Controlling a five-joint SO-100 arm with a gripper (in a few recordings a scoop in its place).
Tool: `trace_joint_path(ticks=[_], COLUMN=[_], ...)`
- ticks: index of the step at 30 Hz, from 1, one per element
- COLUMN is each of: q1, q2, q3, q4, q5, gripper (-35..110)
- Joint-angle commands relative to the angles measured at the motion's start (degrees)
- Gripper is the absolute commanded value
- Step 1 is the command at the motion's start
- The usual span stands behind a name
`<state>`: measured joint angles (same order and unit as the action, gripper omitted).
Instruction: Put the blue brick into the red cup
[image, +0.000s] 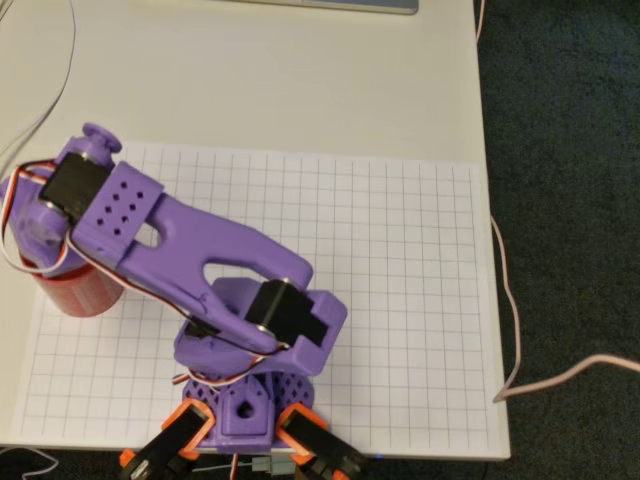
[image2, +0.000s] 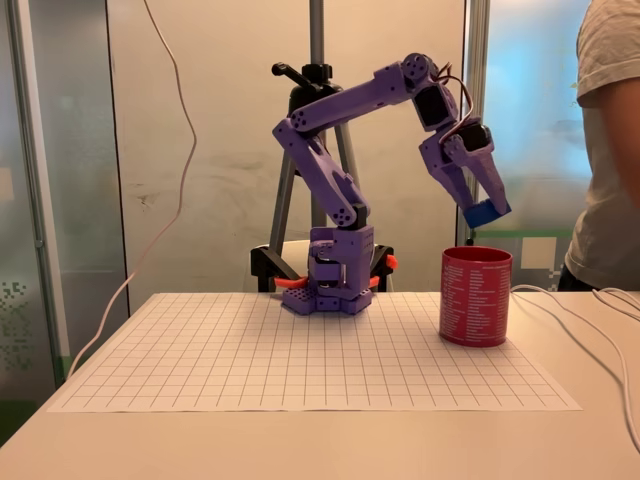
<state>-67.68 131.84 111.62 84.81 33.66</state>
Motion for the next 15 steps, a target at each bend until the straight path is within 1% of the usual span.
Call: trace_joint_path(ticks=[1, 7, 8, 10, 12, 13, 15], q1=[-0.1, -0.3, -0.4, -0.7, -0.5, -0.3, -0.2], q2=[2.0, 1.4, 1.1, 1.1, 1.6, 2.0, 2.5], q3=[0.0, 0.3, 0.3, 0.8, 1.7, 2.0, 2.3], q4=[0.5, 0.2, 0.0, 1.0, 1.0, 0.9, 0.8], q5=[1.2, -0.7, -2.5, -3.1, -1.3, -1.0, -1.5], gripper=[0, 0, 6, 41, 62, 67, 67])
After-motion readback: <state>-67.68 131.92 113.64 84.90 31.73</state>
